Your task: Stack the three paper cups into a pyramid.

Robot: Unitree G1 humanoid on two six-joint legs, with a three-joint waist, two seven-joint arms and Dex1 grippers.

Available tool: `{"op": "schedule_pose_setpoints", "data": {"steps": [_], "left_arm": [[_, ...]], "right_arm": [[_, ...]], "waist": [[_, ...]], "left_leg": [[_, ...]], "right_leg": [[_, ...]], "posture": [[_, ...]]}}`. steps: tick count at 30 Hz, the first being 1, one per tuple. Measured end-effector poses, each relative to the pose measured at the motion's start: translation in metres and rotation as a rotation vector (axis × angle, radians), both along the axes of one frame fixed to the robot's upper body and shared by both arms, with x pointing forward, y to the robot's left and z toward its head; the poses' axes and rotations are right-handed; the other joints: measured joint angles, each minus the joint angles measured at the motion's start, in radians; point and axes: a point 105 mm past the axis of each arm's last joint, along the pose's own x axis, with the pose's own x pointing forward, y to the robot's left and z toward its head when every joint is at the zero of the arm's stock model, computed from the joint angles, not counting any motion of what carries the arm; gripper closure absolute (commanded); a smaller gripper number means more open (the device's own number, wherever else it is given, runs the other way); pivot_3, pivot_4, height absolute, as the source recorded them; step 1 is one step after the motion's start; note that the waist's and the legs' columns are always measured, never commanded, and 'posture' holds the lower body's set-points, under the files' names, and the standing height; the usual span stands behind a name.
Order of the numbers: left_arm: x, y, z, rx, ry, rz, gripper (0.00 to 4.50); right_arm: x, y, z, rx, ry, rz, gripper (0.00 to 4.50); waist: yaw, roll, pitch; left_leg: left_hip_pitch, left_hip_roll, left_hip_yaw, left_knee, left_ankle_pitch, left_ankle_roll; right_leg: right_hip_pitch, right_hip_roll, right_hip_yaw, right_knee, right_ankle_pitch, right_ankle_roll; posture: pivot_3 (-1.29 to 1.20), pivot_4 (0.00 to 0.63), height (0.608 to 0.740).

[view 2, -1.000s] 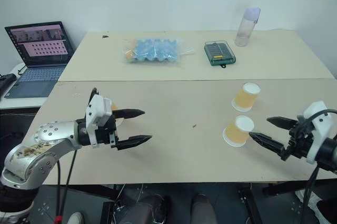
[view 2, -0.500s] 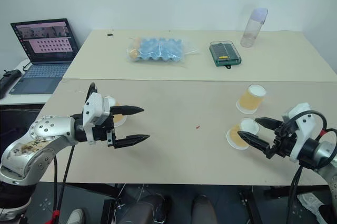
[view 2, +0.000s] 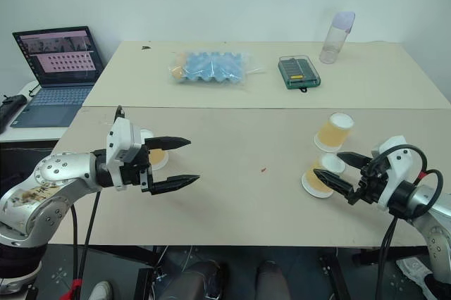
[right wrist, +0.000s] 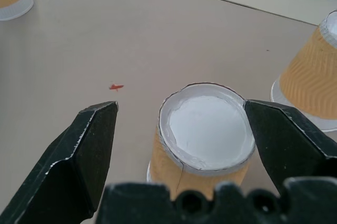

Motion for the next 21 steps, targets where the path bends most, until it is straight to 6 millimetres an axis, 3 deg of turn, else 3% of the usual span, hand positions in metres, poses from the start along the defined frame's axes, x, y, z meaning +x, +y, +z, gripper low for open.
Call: {"op": "schedule_pose_setpoints", "data": {"steps": [6, 15, 21], "left_arm": [[0.000, 0.001, 0.001, -0.001, -0.003, 0.005, 0.10], [0.003, 0.000, 0.001, -0.007, 0.004, 0.028, 0.10], [0.004, 0.001, 0.001, -0.005, 0.007, 0.033, 0.10]], "right_arm": [[-0.003, 0.003, 0.004, -0.021, 0.008, 0.026, 0.07], [-0.020, 0.024, 0.039, -0.081, -0.054, 0.121, 0.07], [-0.025, 0.016, 0.027, -0.093, -0.002, 0.078, 0.07]], "waist": [[0.000, 0.000, 0.000], [0.001, 0.000, 0.000], [0.004, 0.000, 0.000]], "left_leg": [[-0.001, 0.000, 0.000, 0.000, 0.000, 0.000], [-0.001, 0.000, 0.000, 0.000, 0.000, 0.000], [-0.001, 0.000, 0.000, 0.000, 0.000, 0.000]], "right_leg": [[0.000, 0.000, 0.000, 0.000, 0.000, 0.000], [0.000, 0.000, 0.000, 0.000, 0.000, 0.000], [0.000, 0.000, 0.000, 0.000, 0.000, 0.000]], "posture": [[0.00, 0.150, 0.740], [0.00, 0.150, 0.740], [0.00, 0.150, 0.740]]}}
